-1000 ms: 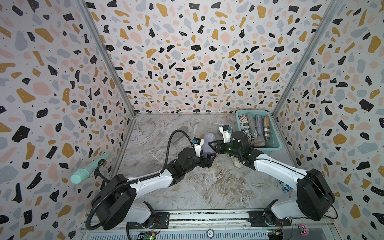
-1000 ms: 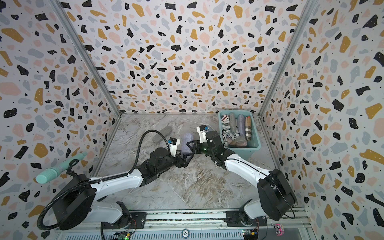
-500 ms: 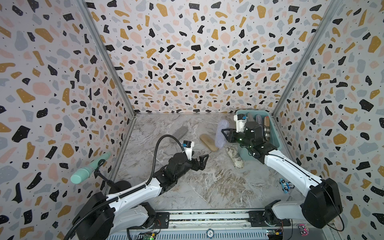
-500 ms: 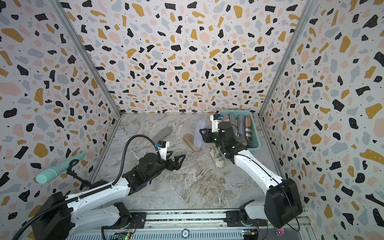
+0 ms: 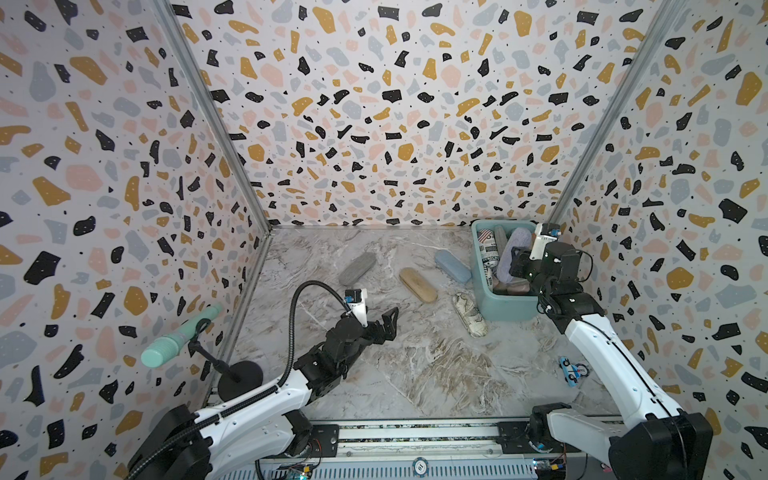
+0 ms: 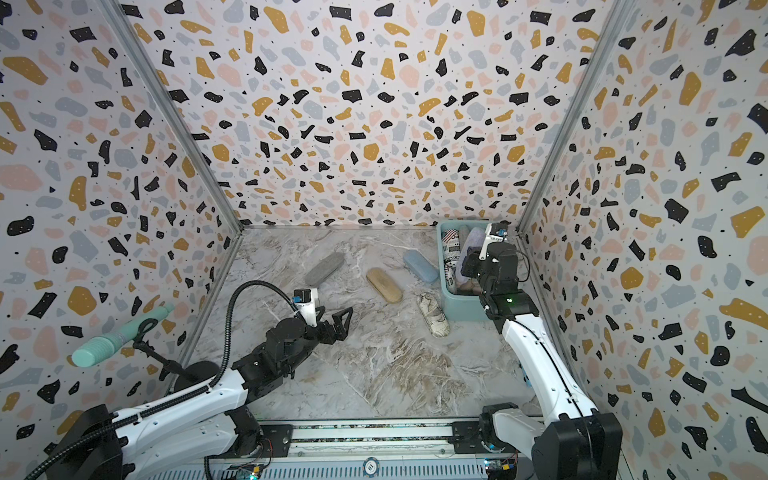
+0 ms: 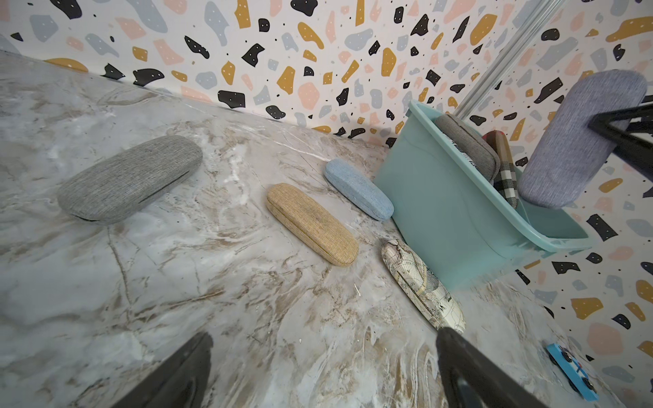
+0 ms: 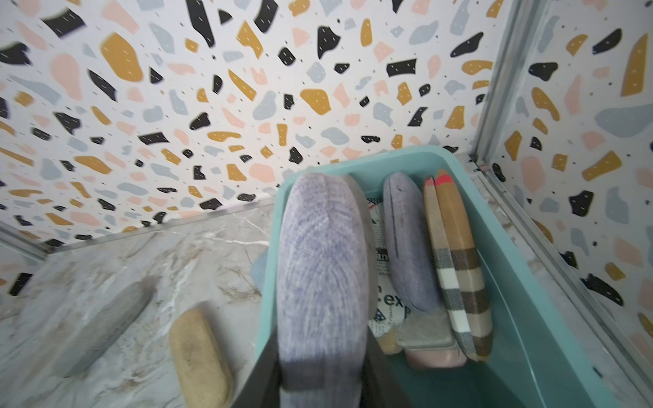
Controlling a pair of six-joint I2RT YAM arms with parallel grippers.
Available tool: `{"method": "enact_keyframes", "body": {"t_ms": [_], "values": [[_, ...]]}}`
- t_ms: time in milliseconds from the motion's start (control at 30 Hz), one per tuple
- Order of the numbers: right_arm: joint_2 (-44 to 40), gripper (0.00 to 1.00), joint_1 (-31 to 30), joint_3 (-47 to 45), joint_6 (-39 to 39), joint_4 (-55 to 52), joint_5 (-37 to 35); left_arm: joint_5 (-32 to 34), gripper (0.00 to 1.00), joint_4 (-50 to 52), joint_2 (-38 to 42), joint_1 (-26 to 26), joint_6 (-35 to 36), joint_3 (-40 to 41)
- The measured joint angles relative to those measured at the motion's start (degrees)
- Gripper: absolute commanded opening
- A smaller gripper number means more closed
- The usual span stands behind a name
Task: Put the glasses cases into the storage boxes
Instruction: Place the glasses case in the storage box.
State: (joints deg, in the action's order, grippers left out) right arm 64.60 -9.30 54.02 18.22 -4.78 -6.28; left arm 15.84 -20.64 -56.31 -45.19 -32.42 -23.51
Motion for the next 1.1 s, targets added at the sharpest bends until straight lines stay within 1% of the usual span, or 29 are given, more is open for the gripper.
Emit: {"method": "enact_keyframes", "body": {"t_ms": [133,233,300,400,500,567,700,967,1100], "values": [[1.92,0.26,-1.03,-3.15,-1.62,-0.28,-3.56,0.15,1.00,0.00,-1.09,0.02,-0.22,0.00],[4.66,0.28,-4.07,-3.39,-2.99,-0.33,-6.14,0.20,0.99,0.00,-1.60,0.02,-0.26,0.00],[6.16,0.30,-6.73,-3.39,-3.91,-0.44,-7.63,0.22,1.00,0.00,-1.70,0.00,-0.37,0.00],[6.69,0.36,-8.96,-3.41,-4.61,-0.37,-10.32,0.24,1.00,0.00,-1.90,0.00,-0.48,0.00],[6.69,0.38,-9.64,-3.89,-4.61,0.00,-10.54,0.24,0.99,0.00,-2.14,0.00,-0.72,0.00],[6.69,0.41,-9.99,-4.72,-4.46,0.35,-10.47,0.33,1.00,0.02,-2.21,0.02,-0.87,0.00],[6.69,0.43,-10.12,-6.19,-4.00,0.76,-9.60,0.74,0.99,0.00,-2.23,0.02,-1.18,0.00],[6.27,0.47,-10.12,-6.19,-3.78,0.92,-8.61,1.46,0.99,0.87,-4.04,0.02,-1.31,-0.90],[4.70,0.53,-10.12,-6.08,-3.50,0.92,-7.06,5.03,0.99,4.00,-4.22,0.04,-1.29,-4.61]]}}
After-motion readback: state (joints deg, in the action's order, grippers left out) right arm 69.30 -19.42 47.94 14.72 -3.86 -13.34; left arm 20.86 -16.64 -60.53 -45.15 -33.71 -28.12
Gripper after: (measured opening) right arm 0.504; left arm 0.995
